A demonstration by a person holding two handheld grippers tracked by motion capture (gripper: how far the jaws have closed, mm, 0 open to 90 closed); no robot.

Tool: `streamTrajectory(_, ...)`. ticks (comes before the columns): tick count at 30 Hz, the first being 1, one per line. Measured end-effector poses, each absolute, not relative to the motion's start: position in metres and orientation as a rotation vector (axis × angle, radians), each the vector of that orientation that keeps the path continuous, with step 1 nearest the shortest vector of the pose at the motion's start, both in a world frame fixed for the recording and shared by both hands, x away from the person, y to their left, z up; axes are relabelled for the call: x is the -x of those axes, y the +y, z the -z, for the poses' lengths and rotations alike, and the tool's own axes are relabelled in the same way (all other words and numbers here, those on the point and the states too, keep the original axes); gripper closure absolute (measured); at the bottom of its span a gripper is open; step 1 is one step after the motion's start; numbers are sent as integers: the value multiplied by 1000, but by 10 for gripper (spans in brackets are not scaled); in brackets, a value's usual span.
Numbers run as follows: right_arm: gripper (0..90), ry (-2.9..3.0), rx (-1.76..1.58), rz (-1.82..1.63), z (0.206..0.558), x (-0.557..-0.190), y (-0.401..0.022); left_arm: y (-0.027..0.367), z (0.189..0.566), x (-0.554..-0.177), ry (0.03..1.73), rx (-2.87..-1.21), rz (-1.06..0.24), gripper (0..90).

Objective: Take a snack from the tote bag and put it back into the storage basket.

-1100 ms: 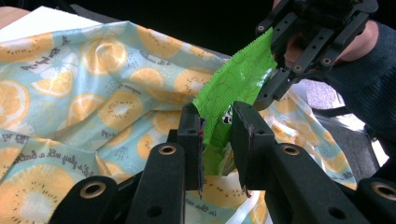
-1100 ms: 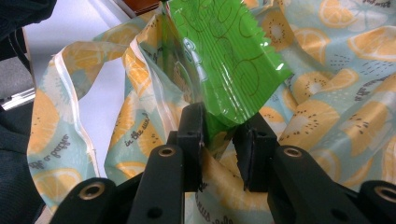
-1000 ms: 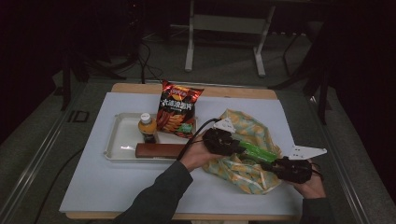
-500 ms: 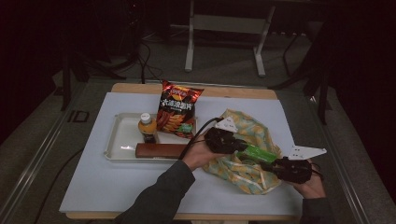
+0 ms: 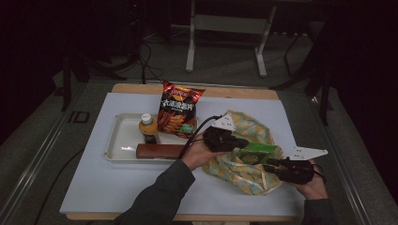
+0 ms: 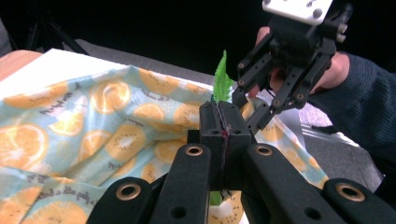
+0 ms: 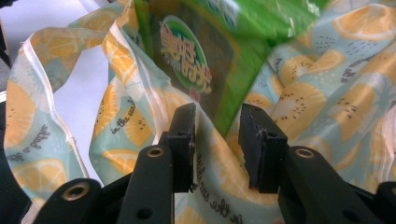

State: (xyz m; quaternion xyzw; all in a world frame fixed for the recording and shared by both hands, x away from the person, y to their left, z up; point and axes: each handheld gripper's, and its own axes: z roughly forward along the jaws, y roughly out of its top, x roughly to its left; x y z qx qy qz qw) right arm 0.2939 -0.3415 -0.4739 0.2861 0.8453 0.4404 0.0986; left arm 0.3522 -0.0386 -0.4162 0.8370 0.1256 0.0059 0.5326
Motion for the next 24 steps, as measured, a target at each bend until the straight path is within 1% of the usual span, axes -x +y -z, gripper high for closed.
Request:
streamTrajectory(14, 653, 2487, -857, -1313, 473, -293, -343, -33, 399, -353, 309, -1946, -43, 896)
streamTrajectory(24, 654, 2485, -855, -1315, 473, -293, -343, -22, 379, -353, 308, -1921, -73, 896)
